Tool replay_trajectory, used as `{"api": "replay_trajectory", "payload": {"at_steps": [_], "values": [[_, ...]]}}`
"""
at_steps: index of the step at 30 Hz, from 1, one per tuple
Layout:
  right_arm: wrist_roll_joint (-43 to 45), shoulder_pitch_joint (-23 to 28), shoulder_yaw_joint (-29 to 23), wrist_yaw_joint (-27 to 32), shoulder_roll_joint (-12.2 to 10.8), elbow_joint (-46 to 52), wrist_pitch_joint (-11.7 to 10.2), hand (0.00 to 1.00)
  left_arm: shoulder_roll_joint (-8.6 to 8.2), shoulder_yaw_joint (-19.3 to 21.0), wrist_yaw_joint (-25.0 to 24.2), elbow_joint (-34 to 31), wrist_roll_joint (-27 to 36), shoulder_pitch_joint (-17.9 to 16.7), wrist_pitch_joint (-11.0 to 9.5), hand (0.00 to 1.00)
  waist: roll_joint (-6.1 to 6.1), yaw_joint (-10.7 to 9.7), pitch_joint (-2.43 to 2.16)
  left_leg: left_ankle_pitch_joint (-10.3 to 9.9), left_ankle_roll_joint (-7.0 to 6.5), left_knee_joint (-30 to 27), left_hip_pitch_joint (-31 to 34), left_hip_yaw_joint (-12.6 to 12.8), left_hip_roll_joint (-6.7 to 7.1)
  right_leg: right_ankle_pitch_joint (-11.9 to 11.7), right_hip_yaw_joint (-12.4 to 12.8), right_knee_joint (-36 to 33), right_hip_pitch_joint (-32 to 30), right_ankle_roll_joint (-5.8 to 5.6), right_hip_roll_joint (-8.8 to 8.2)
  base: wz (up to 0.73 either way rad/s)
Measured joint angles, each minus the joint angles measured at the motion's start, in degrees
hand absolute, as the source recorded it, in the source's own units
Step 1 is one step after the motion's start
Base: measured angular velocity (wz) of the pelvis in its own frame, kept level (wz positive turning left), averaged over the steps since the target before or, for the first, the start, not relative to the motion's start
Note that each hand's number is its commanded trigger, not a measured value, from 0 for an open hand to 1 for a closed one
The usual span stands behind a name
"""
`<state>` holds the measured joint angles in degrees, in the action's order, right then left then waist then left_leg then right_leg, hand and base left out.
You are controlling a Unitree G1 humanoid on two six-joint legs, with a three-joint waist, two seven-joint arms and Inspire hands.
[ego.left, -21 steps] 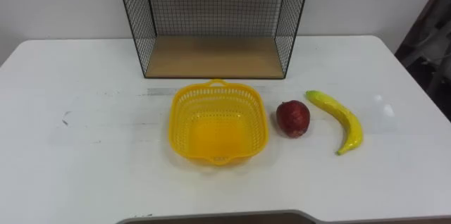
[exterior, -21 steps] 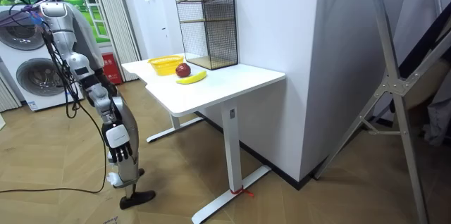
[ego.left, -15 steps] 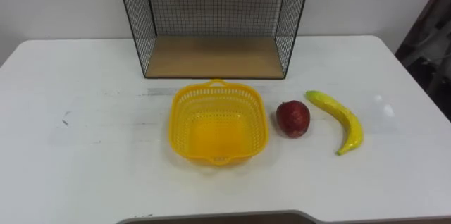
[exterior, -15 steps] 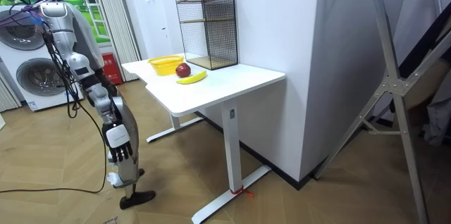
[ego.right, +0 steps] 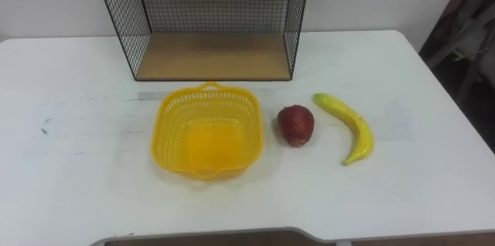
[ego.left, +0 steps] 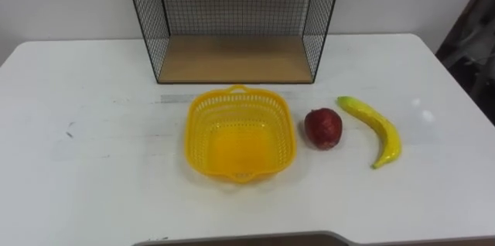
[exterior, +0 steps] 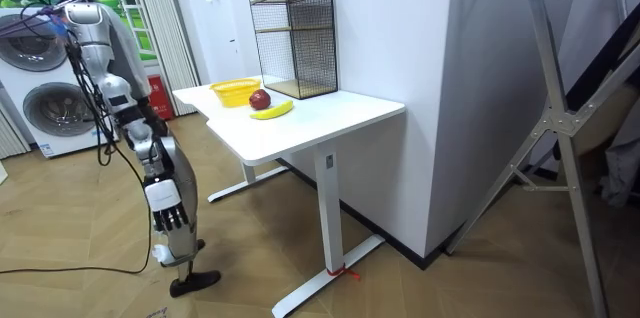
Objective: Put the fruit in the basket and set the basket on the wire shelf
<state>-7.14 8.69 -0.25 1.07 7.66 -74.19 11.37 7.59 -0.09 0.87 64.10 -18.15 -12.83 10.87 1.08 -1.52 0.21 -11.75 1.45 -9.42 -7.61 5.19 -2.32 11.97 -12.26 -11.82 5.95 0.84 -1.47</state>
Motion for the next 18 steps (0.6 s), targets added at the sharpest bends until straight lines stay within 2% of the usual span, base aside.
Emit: {"api": "replay_trajectory", "payload": {"at_steps": [2, 4, 7, 9, 10, 11, 12, 13, 14, 15, 16, 18], "values": [[-6.09, 1.19, -1.70, 1.65, -0.02, 0.06, -0.03, 0.00, -0.12, 0.21, 0.03, 0.05, -0.03, -0.27, -0.14, 0.00, -0.09, -0.05, 0.07, 0.00, 0.00, -0.02, -0.06, 0.62, 0.00, 0.02, 0.76, -0.01, -0.07, -0.03, 0.08, -0.11], [-13.83, 2.53, -4.11, 3.12, -0.27, 0.06, 0.01, 0.00, -0.28, 2.32, 0.03, 0.06, -0.07, -0.73, -0.55, 0.00, -0.19, -0.26, 0.20, 0.00, 0.00, -0.08, -0.22, 0.88, 0.01, 0.07, 0.84, 0.02, 0.10, -0.08, 0.05, -0.06], [-27.54, 3.74, -7.51, 6.12, -0.39, 0.34, 0.21, 0.00, -0.25, 4.54, 0.06, -0.61, 0.13, -0.52, -1.51, 0.00, -0.25, -1.35, 0.67, 0.00, 0.00, -0.07, -0.39, 0.95, 0.05, 0.10, 1.09, 0.00, 0.15, -0.10, -0.01, -0.05], [-40.69, 3.46, -15.91, 9.26, -0.42, 5.09, -1.53, 0.00, -0.30, 5.55, 0.09, -1.26, 0.58, -1.08, -2.47, 0.00, -0.45, -2.92, 1.04, 0.00, 0.00, -0.05, -0.70, 1.91, 0.05, 0.21, 1.88, -0.03, -0.15, -0.23, 0.01, -0.14], [-43.63, 3.39, -17.54, 9.99, -0.50, 6.89, -2.29, 0.00, -0.31, 6.17, 0.09, -1.47, 0.59, -1.44, -2.74, 0.00, -0.47, -3.16, 1.04, 0.00, 0.00, -0.07, -0.77, 2.28, 0.04, 0.23, 2.00, -0.03, -0.37, -0.25, 0.02, -0.12], [-49.67, 3.34, -20.63, 11.44, -0.90, 11.31, -3.91, 0.00, -0.22, 7.44, 0.11, -2.31, 0.59, -1.93, -3.02, 0.00, -0.44, -3.60, 1.01, -0.05, -0.02, -0.07, -0.78, 2.36, 0.01, 0.32, 2.03, -0.04, -0.59, -0.35, 0.00, -0.05], [-52.61, 3.24, -21.83, 12.25, -1.07, 13.73, -4.80, 0.00, -0.17, 8.05, 0.13, -2.73, 0.59, -2.00, -3.44, 0.00, -0.41, -3.82, 1.00, -0.12, -0.08, -0.05, -0.70, 2.35, -0.01, 0.34, 1.95, -0.08, -0.69, -0.39, 0.00, 0.03], [-57.18, 2.72, -23.63, 13.82, -1.26, 18.07, -6.62, 0.00, -0.05, 8.78, 0.23, -3.54, 0.65, -2.29, -4.34, 0.00, -0.33, -4.43, 0.93, -0.20, -0.16, -0.04, -0.37, 2.27, -0.01, 0.31, 1.75, -0.17, -0.97, -0.41, -0.02, 0.07], [-60.97, 2.45, -24.97, 15.20, -1.24, 21.91, -8.47, 0.00, 0.09, 9.03, 0.27, -4.11, 0.65, -2.68, -5.29, 0.00, -0.25, -4.61, 0.72, -0.19, -0.17, -0.08, -0.23, 2.19, 0.02, 0.03, 1.78, -0.01, -1.02, -0.33, 0.02, 0.04], [-63.02, 1.86, -26.38, 16.51, -1.23, 24.83, -10.19, 0.00, 0.11, 9.51, 0.60, -4.38, 1.08, -3.24, -6.20, 0.00, -0.06, -4.53, 0.26, -0.18, -0.18, -0.11, -0.20, 2.17, 0.08, -0.06, 1.89, 0.02, -1.02, -0.35, 0.03, 0.00], [-63.31, 1.86, -26.70, 17.57, -1.25, 26.83, -10.88, 0.00, 0.11, 9.68, 0.89, -4.38, 1.43, -3.49, -6.56, 0.00, 0.03, -4.50, 0.02, -0.18, -0.18, -0.11, -0.22, 2.18, 0.10, -0.06, 1.93, 0.04, -1.02, -0.35, 0.02, 0.00], [-62.70, 2.01, -27.59, 21.37, -1.26, 33.45, -13.94, 0.00, 0.14, 10.39, 1.52, -4.35, 1.80, -4.30, -7.46, 0.00, 0.38, -4.58, -0.40, -0.18, -0.18, -0.11, -0.21, 2.15, 0.14, -0.07, 1.87, 0.20, -0.91, -0.36, 0.04, 0.00]]}}
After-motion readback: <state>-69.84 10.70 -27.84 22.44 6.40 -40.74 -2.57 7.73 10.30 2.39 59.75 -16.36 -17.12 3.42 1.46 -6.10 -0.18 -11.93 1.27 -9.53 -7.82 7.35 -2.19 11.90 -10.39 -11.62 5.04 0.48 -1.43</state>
